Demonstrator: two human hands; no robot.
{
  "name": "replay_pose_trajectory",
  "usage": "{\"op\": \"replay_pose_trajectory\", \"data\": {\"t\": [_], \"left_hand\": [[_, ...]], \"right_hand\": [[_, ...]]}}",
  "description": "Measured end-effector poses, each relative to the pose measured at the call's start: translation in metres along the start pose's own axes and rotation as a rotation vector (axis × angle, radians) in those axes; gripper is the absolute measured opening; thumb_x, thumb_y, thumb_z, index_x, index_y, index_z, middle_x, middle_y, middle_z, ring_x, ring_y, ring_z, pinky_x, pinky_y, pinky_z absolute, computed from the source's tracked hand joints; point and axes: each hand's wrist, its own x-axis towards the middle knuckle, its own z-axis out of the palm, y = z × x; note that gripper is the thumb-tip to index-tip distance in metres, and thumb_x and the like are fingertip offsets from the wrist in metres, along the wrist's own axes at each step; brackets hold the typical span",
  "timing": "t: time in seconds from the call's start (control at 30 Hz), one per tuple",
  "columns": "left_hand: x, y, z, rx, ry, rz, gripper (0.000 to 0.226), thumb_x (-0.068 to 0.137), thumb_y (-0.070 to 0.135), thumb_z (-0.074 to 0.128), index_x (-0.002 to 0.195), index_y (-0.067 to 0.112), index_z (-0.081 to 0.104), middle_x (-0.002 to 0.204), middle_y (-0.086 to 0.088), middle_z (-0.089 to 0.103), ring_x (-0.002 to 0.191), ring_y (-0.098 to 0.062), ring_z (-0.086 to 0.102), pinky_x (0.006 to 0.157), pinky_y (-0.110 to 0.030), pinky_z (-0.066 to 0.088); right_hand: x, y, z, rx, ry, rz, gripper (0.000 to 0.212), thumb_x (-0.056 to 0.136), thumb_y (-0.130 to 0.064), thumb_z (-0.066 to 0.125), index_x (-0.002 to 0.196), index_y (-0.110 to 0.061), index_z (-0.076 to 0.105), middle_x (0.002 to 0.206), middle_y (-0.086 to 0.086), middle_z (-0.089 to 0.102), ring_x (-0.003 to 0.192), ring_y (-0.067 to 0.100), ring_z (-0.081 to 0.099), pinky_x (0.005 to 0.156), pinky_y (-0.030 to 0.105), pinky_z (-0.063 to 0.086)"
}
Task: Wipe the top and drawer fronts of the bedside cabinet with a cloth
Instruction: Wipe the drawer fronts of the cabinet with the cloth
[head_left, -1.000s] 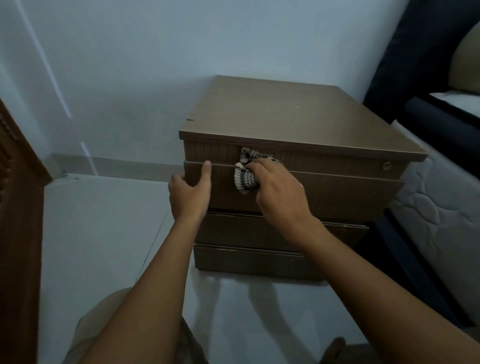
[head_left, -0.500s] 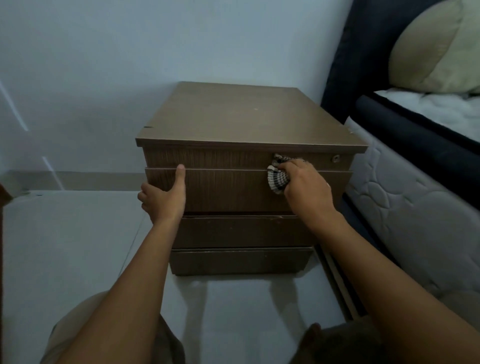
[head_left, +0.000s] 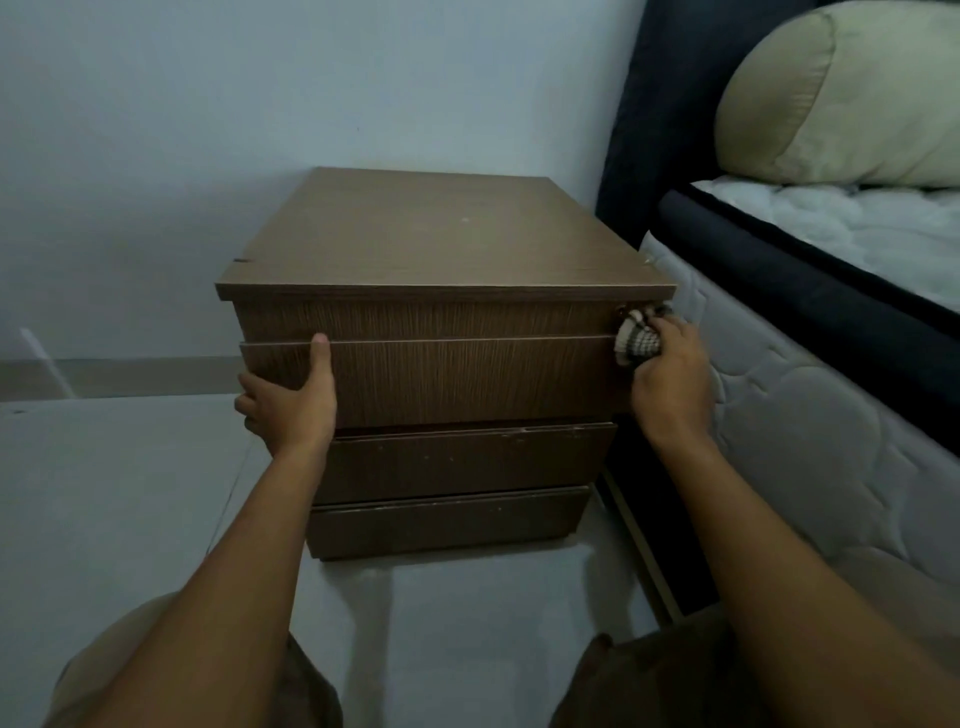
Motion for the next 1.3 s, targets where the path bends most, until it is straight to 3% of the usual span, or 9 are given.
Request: {"op": "replay_pose_trajectory", "data": {"t": [0.07,0.23,0.33,0.43,0.5,0.63,0.9,1.17,1.3], "left_hand": [[0.001,-0.001,0.000,0.005,-0.004,0.002,0.103,0.078,0.070,0.057,0.153,0.015,0.013,0.154,-0.013,0.021,0.142,-0.034,0.023,0.110,-0.051,0.030],[0.004,-0.003,0.000,0.005,-0.007,0.009,0.104,0.076,0.072,0.057,0.153,0.015,0.016,0.153,-0.013,0.023,0.141,-0.034,0.025,0.109,-0.051,0.031],[0.003,-0.002,-0.001,0.004,-0.006,0.018,0.102,0.077,0.071,0.057,0.152,0.015,0.016,0.153,-0.013,0.024,0.141,-0.034,0.025,0.109,-0.049,0.031],[0.001,-0.002,-0.001,0.006,-0.011,0.017,0.102,0.078,0.070,0.057,0.152,0.015,0.015,0.154,-0.013,0.022,0.142,-0.033,0.024,0.110,-0.049,0.030],[0.001,-0.002,-0.002,0.003,-0.019,0.025,0.100,0.078,0.070,0.057,0.152,0.015,0.016,0.154,-0.013,0.023,0.141,-0.033,0.024,0.110,-0.048,0.031],[0.004,-0.011,-0.007,0.021,-0.025,0.048,0.098,0.078,0.072,0.055,0.152,0.018,0.020,0.151,-0.011,0.028,0.139,-0.033,0.031,0.110,-0.050,0.033],[0.004,-0.052,-0.012,0.135,-0.077,0.030,0.084,0.084,0.068,0.049,0.148,0.017,0.028,0.148,-0.012,0.038,0.133,-0.034,0.041,0.108,-0.049,0.035],[0.004,-0.081,-0.011,0.203,-0.093,-0.035,0.064,0.093,0.056,0.041,0.138,0.011,0.046,0.138,-0.014,0.051,0.125,-0.035,0.048,0.103,-0.046,0.037],[0.009,-0.082,-0.016,0.197,-0.063,-0.080,0.050,0.095,0.046,0.033,0.106,0.005,0.060,0.111,-0.014,0.061,0.104,-0.034,0.056,0.087,-0.040,0.042]], "right_hand": [[0.002,0.001,0.002,0.022,0.061,0.057,0.057,0.082,0.011,0.039,0.135,-0.008,0.050,0.139,0.010,0.048,0.128,0.024,0.044,0.111,0.037,0.033],[-0.010,-0.008,0.021,0.087,-0.004,0.057,0.059,0.084,0.012,0.038,0.140,-0.008,0.045,0.145,0.009,0.043,0.135,0.024,0.036,0.115,0.036,0.027],[-0.028,-0.017,0.025,0.142,-0.061,-0.059,0.055,0.087,0.011,0.039,0.136,-0.011,0.050,0.141,0.006,0.048,0.132,0.019,0.039,0.113,0.031,0.028],[-0.055,-0.029,0.027,0.218,-0.175,-0.307,0.048,0.088,0.008,0.042,0.130,-0.010,0.055,0.133,0.005,0.054,0.123,0.014,0.047,0.106,0.023,0.034],[-0.069,-0.027,0.031,0.269,-0.174,-0.354,0.046,0.088,0.007,0.043,0.129,-0.008,0.056,0.131,0.005,0.055,0.123,0.013,0.048,0.106,0.018,0.034],[-0.094,0.007,0.042,0.268,-0.097,-0.133,0.048,0.088,0.008,0.041,0.131,-0.009,0.054,0.134,0.006,0.054,0.124,0.016,0.047,0.108,0.035,0.039],[-0.107,0.074,0.047,0.089,-0.045,0.213,0.052,0.090,0.008,0.040,0.137,-0.011,0.049,0.145,0.007,0.045,0.137,0.025,0.035,0.112,0.045,0.032],[-0.081,0.071,0.073,0.025,-0.243,0.216,0.052,0.090,0.006,0.038,0.139,-0.007,0.046,0.147,0.010,0.042,0.138,0.026,0.033,0.114,0.042,0.028],[-0.086,0.064,0.086,-0.030,-0.269,0.168,0.054,0.087,0.009,0.039,0.140,-0.001,0.042,0.149,0.013,0.038,0.142,0.025,0.026,0.119,0.036,0.015]]}}
